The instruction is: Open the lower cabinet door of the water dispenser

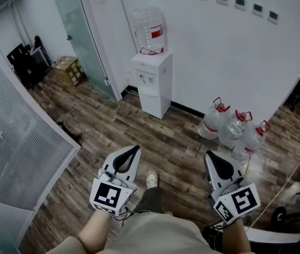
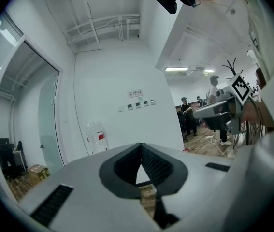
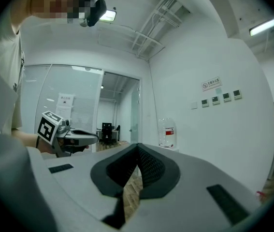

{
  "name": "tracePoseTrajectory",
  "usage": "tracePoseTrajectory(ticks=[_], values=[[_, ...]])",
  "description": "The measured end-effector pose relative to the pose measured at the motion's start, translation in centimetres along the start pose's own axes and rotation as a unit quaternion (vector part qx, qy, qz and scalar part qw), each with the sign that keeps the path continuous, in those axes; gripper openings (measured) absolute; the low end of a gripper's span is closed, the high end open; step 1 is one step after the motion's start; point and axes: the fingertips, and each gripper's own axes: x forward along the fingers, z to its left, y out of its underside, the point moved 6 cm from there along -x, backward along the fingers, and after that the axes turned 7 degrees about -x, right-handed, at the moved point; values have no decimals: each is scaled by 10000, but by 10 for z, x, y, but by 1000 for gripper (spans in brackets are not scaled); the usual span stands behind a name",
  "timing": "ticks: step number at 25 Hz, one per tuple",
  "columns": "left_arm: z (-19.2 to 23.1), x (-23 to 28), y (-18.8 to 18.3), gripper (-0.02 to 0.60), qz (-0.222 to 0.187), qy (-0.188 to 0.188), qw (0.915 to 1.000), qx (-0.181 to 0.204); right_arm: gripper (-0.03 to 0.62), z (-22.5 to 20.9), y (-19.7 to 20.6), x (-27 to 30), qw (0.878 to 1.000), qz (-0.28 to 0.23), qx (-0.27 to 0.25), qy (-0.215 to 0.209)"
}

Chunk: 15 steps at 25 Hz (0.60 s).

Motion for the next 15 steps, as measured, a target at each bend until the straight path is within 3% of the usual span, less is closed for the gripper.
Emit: tracePoseTrajectory(ticks=[7, 15], values=[[26, 36, 17, 6, -42, -3, 10000, -68, 6, -17, 15, 41, 9999, 54, -133, -21], [91, 102, 37, 6, 115, 51, 9999, -91, 6, -62, 33, 127, 9995, 312, -40, 7]])
